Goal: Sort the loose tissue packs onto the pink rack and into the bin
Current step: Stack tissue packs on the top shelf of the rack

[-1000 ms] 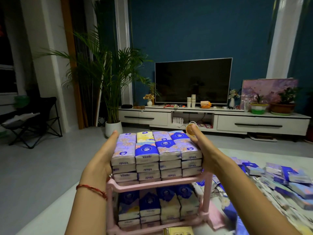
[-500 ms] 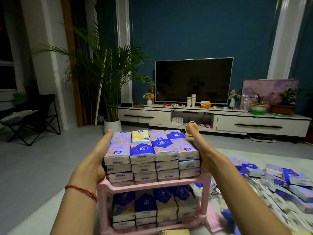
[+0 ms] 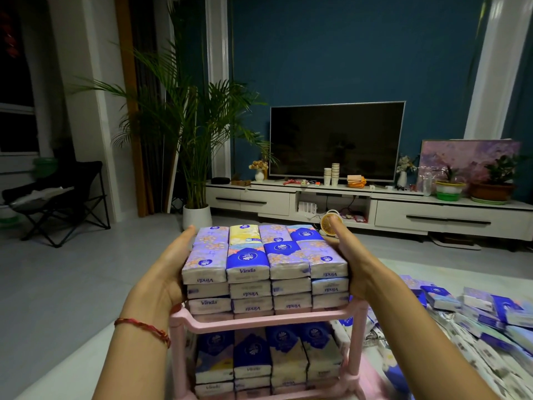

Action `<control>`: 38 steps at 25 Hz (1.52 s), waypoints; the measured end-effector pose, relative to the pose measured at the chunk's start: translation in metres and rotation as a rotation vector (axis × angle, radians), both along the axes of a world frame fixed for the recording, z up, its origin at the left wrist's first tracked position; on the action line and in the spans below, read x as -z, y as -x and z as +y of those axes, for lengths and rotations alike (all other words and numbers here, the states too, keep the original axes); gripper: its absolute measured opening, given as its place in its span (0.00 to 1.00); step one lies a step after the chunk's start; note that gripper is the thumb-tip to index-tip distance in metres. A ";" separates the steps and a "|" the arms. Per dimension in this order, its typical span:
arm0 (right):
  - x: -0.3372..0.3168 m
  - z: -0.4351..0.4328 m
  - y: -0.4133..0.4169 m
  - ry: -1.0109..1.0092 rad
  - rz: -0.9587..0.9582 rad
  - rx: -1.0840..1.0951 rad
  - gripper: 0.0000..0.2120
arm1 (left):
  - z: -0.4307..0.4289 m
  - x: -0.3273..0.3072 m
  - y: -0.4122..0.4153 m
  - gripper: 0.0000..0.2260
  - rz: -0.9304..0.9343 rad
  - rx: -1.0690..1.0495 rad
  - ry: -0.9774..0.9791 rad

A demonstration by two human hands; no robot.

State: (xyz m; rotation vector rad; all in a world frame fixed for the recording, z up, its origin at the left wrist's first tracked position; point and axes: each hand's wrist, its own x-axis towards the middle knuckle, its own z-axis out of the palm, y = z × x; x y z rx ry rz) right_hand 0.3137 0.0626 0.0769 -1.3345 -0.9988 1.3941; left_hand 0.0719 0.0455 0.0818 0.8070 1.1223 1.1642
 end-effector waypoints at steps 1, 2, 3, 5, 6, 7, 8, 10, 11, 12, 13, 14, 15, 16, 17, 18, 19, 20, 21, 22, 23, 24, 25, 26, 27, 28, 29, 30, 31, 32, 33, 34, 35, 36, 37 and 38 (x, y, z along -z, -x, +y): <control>0.000 0.000 0.000 -0.014 0.019 0.017 0.34 | 0.000 -0.001 0.001 0.28 0.010 -0.007 -0.006; 0.000 0.001 0.000 -0.036 0.025 0.026 0.34 | 0.003 0.000 0.002 0.28 0.028 -0.019 -0.024; 0.001 0.002 -0.001 -0.058 0.019 0.023 0.34 | 0.004 -0.001 0.002 0.28 0.041 -0.024 -0.044; 0.002 0.003 -0.001 -0.082 -0.005 -0.007 0.32 | 0.007 0.000 0.000 0.29 0.015 -0.030 -0.065; 0.003 0.003 -0.001 -0.086 -0.026 -0.029 0.29 | 0.010 0.001 0.000 0.28 -0.015 -0.019 -0.078; 0.004 0.003 -0.001 -0.090 -0.047 -0.046 0.25 | 0.012 0.002 -0.001 0.27 -0.044 -0.002 -0.089; 0.004 0.004 -0.001 -0.091 -0.066 -0.055 0.23 | 0.013 0.003 -0.002 0.27 -0.061 0.011 -0.091; 0.004 0.007 -0.003 -0.092 -0.073 -0.061 0.20 | 0.015 0.004 -0.001 0.27 -0.074 0.039 -0.091; 0.004 0.008 -0.004 -0.099 -0.079 -0.070 0.20 | 0.016 0.004 -0.001 0.27 -0.073 0.045 -0.088; 0.005 0.008 -0.004 -0.102 -0.085 -0.080 0.20 | 0.016 0.005 0.000 0.27 -0.067 0.045 -0.084; 0.005 0.008 -0.003 -0.100 -0.079 -0.086 0.20 | 0.016 0.006 -0.001 0.28 -0.060 0.057 -0.081; 0.005 0.007 -0.002 -0.097 -0.077 -0.096 0.20 | 0.016 0.007 0.000 0.29 -0.047 0.071 -0.081; 0.004 0.006 -0.002 -0.102 -0.068 -0.111 0.22 | 0.016 0.006 0.001 0.30 -0.039 0.085 -0.080; 0.003 0.005 -0.004 -0.111 -0.055 -0.123 0.26 | 0.015 0.005 0.005 0.31 -0.034 0.071 -0.079; 0.000 0.005 -0.009 -0.138 -0.034 -0.117 0.31 | 0.014 0.002 0.012 0.32 -0.034 0.021 -0.087; -0.005 0.004 -0.018 -0.185 -0.008 -0.089 0.34 | 0.014 -0.002 0.019 0.32 -0.016 -0.059 -0.110; -0.014 0.000 -0.028 -0.251 0.033 -0.061 0.35 | 0.011 -0.009 0.024 0.32 0.046 -0.147 -0.151; -0.027 -0.009 -0.037 -0.322 0.082 -0.038 0.35 | 0.007 -0.019 0.027 0.33 0.159 -0.230 -0.207; -0.039 -0.019 -0.045 -0.379 0.092 -0.022 0.33 | -0.003 -0.031 0.024 0.33 0.283 -0.270 -0.279; -0.046 -0.029 -0.053 -0.413 0.033 -0.018 0.29 | -0.017 -0.042 0.014 0.31 0.366 -0.258 -0.373; -0.046 -0.038 -0.059 -0.423 -0.076 -0.034 0.26 | -0.031 -0.052 -0.001 0.28 0.390 -0.179 -0.474; -0.045 -0.049 -0.064 -0.397 -0.208 -0.077 0.23 | -0.042 -0.057 -0.022 0.24 0.364 -0.013 -0.572; -0.039 -0.060 -0.069 -0.351 -0.363 -0.127 0.21 | -0.057 -0.061 -0.048 0.22 0.344 0.190 -0.632; -0.031 -0.071 -0.074 -0.285 -0.530 -0.177 0.19 | -0.071 -0.065 -0.076 0.21 0.359 0.405 -0.622; -0.019 -0.080 -0.080 -0.207 -0.703 -0.229 0.18 | -0.080 -0.065 -0.105 0.21 0.428 0.637 -0.583; -0.008 -0.090 -0.084 -0.130 -0.855 -0.283 0.18 | -0.085 -0.059 -0.131 0.21 0.567 0.866 -0.549; 0.007 -0.096 -0.089 -0.046 -1.014 -0.342 0.18 | -0.087 -0.050 -0.153 0.20 0.749 1.066 -0.501; 0.021 -0.101 -0.091 0.020 -1.160 -0.385 0.17 | -0.084 -0.038 -0.172 0.19 0.936 1.191 -0.436; 0.036 -0.101 -0.097 0.040 -1.288 -0.436 0.17 | -0.080 -0.026 -0.187 0.19 1.107 1.221 -0.394; 0.047 -0.099 -0.104 0.033 -1.344 -0.455 0.18 | -0.074 -0.018 -0.197 0.18 1.235 1.166 -0.394; 0.056 -0.094 -0.113 0.029 -1.350 -0.411 0.19 | -0.068 -0.013 -0.203 0.15 1.343 1.056 -0.426; 0.062 -0.089 -0.122 0.011 -1.346 -0.329 0.19 | -0.063 -0.010 -0.206 0.12 1.428 0.933 -0.467; 0.065 -0.084 -0.130 -0.008 -1.326 -0.236 0.18 | -0.060 -0.009 -0.206 0.11 1.474 0.846 -0.485; 0.069 -0.079 -0.139 -0.024 -1.291 -0.147 0.17 | -0.056 -0.007 -0.205 0.10 1.463 0.809 -0.472; 0.074 -0.073 -0.146 -0.040 -1.252 -0.075 0.16 | -0.052 -0.005 -0.205 0.11 1.405 0.823 -0.419; 0.080 -0.067 -0.150 -0.055 -1.210 -0.024 0.17 | -0.047 -0.002 -0.205 0.11 1.340 0.849 -0.362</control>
